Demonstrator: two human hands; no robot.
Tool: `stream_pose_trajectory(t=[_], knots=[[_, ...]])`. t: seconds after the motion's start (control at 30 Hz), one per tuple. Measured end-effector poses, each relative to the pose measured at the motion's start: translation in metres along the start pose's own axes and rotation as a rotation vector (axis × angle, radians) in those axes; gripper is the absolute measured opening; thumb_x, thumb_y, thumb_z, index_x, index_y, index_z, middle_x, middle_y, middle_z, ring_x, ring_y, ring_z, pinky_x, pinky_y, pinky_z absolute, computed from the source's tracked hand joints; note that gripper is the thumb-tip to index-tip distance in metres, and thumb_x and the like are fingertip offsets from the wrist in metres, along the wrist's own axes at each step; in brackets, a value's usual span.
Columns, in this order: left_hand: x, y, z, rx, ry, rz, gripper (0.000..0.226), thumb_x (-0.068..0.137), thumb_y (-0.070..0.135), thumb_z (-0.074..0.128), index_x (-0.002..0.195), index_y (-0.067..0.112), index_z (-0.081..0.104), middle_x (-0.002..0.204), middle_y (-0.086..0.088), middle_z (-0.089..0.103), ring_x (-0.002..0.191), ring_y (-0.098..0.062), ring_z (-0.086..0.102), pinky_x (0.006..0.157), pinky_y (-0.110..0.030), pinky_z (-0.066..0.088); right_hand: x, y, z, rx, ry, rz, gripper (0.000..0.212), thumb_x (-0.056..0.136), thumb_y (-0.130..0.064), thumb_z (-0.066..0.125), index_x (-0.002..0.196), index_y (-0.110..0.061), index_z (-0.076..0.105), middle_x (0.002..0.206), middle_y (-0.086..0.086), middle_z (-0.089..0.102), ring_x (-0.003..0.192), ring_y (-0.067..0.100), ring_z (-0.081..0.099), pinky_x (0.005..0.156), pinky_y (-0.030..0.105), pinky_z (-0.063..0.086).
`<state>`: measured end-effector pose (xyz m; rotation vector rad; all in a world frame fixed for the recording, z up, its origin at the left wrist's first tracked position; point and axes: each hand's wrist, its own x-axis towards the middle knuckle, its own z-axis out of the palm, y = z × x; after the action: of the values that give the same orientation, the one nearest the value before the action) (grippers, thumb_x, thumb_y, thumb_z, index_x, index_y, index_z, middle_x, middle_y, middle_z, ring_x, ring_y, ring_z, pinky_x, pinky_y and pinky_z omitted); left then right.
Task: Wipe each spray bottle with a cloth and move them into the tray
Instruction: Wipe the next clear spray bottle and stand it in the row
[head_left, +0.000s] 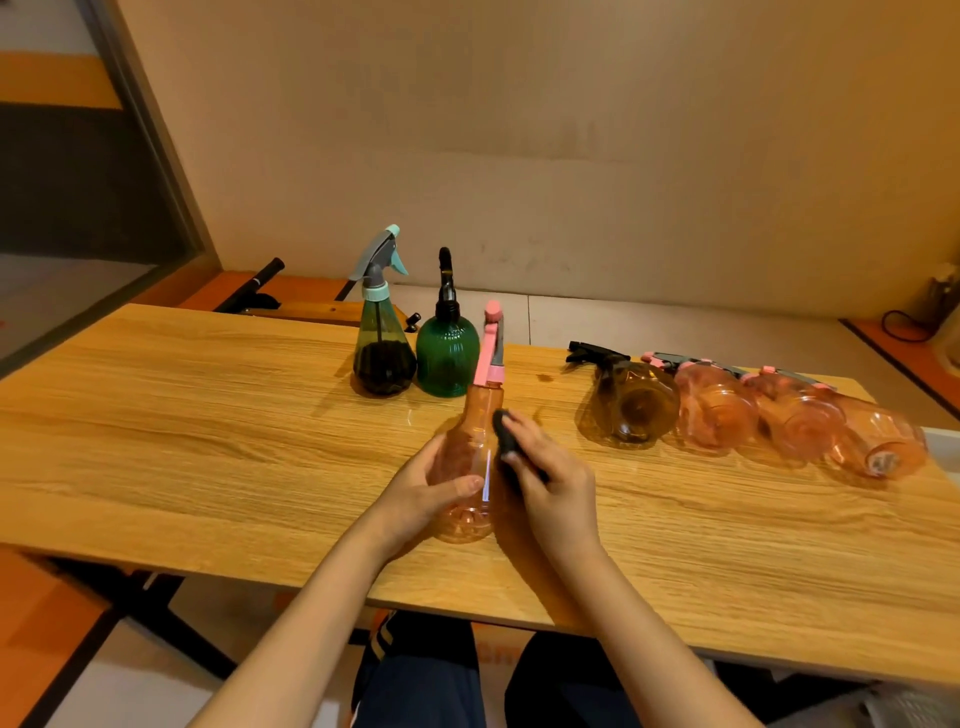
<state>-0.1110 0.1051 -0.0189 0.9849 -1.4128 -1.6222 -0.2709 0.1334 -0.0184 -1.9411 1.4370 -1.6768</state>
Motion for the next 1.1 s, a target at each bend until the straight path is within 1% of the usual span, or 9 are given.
stream_pose_trajectory(t=[0.17, 0.3, 0.47, 0.63, 0.73, 0.83, 0.93, 1.03, 1.1], knots=[[-0.003, 0.001, 0.001, 0.059, 0.019, -0.011, 0.050, 0.067, 0.020, 0.072, 0.114, 0.026, 0.055, 0.102, 0.006, 0.069, 0.090, -0.003, 0.068, 0.071, -0.018, 0.051, 0.029, -0.009, 0.004, -0.024, 0.009, -0.062, 0.042, 0.080, 0.001, 0.059, 0.121, -0.006, 0.059, 0.123, -0.005, 0.053, 0.119, -0.001, 0.044, 0.100, 0.008, 0.033], [-0.002, 0.000, 0.001, 0.054, 0.071, -0.050, 0.031, 0.085, 0.002, 0.067, 0.107, 0.021, 0.055, 0.093, 0.006, 0.067, 0.073, 0.004, 0.067, 0.061, -0.015, 0.052, 0.012, -0.001, 0.004, 0.037, -0.060, 0.038, 0.045, 0.081, 0.004, 0.059, 0.122, -0.014, 0.056, 0.122, -0.017, 0.053, 0.118, -0.010, 0.045, 0.100, 0.010, 0.034], [-0.003, 0.001, 0.004, 0.071, 0.078, -0.047, 0.035, 0.085, 0.001, 0.063, 0.113, 0.021, 0.055, 0.101, 0.005, 0.067, 0.085, 0.001, 0.067, 0.068, -0.015, 0.052, -0.007, 0.006, -0.006, 0.066, -0.063, 0.135, 0.050, 0.081, 0.008, 0.061, 0.122, -0.019, 0.054, 0.120, -0.022, 0.052, 0.117, -0.014, 0.044, 0.099, 0.008, 0.033], [-0.001, 0.001, 0.008, -0.019, 0.227, -0.023, 0.034, 0.086, 0.007, 0.065, 0.117, 0.018, 0.055, 0.106, -0.001, 0.066, 0.102, -0.019, 0.063, 0.080, -0.025, 0.054, -0.031, 0.007, -0.006, 0.027, -0.123, 0.062, 0.045, 0.080, -0.002, 0.059, 0.122, -0.017, 0.057, 0.124, -0.023, 0.051, 0.120, -0.002, 0.048, 0.100, 0.013, 0.037], [0.001, -0.002, 0.012, 0.024, 0.331, 0.016, 0.045, 0.071, 0.030, 0.080, 0.111, 0.027, 0.058, 0.112, 0.001, 0.066, 0.107, -0.016, 0.061, 0.088, -0.030, 0.051, -0.038, 0.009, -0.008, 0.013, -0.136, 0.033, 0.045, 0.079, -0.001, 0.060, 0.120, -0.017, 0.059, 0.123, -0.019, 0.054, 0.120, -0.001, 0.050, 0.098, 0.013, 0.038], [0.000, -0.004, 0.019, 0.020, 0.428, -0.015, 0.071, 0.049, 0.058, 0.077, 0.111, 0.030, 0.059, 0.113, 0.001, 0.067, 0.106, -0.016, 0.063, 0.096, -0.042, 0.050, -0.035, 0.008, -0.010, 0.059, -0.089, 0.099, 0.044, 0.079, -0.002, 0.060, 0.119, -0.020, 0.059, 0.120, -0.021, 0.055, 0.117, -0.004, 0.050, 0.097, 0.011, 0.037], [-0.001, -0.003, 0.022, 0.017, 0.515, -0.062, 0.092, 0.050, 0.065, 0.076, 0.126, 0.020, 0.050, 0.118, -0.005, 0.064, 0.105, -0.022, 0.063, 0.095, -0.047, 0.051, -0.030, 0.007, -0.011, 0.141, -0.025, 0.212, 0.047, 0.081, 0.005, 0.061, 0.115, -0.028, 0.059, 0.116, -0.023, 0.056, 0.115, -0.009, 0.049, 0.095, 0.007, 0.036], [-0.002, -0.004, 0.021, 0.014, 0.571, -0.105, 0.100, 0.059, 0.071, 0.072, 0.136, 0.018, 0.039, 0.122, -0.003, 0.060, 0.105, -0.023, 0.062, 0.091, -0.045, 0.053, -0.028, 0.006, -0.011, 0.152, -0.066, 0.249, 0.052, 0.082, 0.008, 0.061, 0.115, -0.032, 0.057, 0.116, -0.024, 0.055, 0.115, -0.011, 0.048, 0.095, 0.007, 0.036], [-0.001, -0.008, 0.021, 0.105, 0.605, -0.131, 0.116, 0.049, 0.087, 0.063, 0.139, 0.022, 0.034, 0.126, -0.002, 0.058, 0.111, -0.025, 0.059, 0.096, -0.049, 0.050, -0.029, 0.005, -0.010, 0.119, -0.105, 0.225, 0.050, 0.083, 0.003, 0.062, 0.118, -0.032, 0.055, 0.119, -0.026, 0.052, 0.117, -0.012, 0.045, 0.097, 0.009, 0.036]])
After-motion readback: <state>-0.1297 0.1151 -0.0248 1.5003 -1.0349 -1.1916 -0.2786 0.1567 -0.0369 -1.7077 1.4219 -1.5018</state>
